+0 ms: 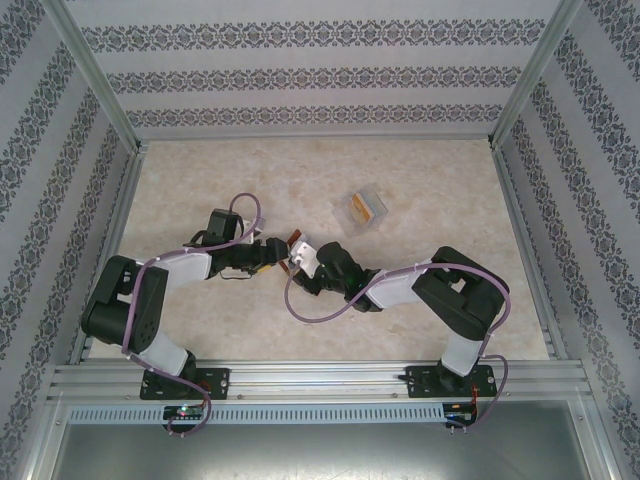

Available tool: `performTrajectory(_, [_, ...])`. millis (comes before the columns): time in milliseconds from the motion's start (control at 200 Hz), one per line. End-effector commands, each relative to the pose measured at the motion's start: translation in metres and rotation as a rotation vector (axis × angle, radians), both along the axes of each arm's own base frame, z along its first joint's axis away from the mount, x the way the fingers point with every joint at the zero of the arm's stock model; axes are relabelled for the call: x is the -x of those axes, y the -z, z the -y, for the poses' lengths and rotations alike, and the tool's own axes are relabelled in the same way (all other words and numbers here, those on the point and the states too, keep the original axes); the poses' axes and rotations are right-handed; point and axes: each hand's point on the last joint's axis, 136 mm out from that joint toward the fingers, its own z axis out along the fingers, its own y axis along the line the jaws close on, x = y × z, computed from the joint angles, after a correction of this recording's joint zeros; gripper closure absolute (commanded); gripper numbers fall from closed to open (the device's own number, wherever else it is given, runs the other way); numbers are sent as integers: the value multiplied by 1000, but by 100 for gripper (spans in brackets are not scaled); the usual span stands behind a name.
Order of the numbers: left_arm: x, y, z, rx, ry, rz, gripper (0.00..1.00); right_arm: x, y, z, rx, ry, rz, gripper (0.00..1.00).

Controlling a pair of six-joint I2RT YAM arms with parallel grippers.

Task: Put the credit cards into the card holder
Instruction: Rotate the card holder at the center of the table.

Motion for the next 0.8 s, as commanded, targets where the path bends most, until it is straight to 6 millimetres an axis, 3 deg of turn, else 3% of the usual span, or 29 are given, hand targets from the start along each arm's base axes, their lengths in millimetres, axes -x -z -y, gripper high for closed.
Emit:
performTrajectory(0, [3,-10,6,-24,56,50,22,-5,-4,2,-31,25,2,70])
performTrajectory(295, [7,-13,6,-77,89,124,22,-9,-4,4,-55,41,-21,70])
performTrajectory(535, [4,-2,-5,-158,64,149,22,-12,-2,6,-66,58,-33,69])
performTrajectory(794, [0,9,-2,-172,91,183,22,-15,0,8,-74,79,-41,63])
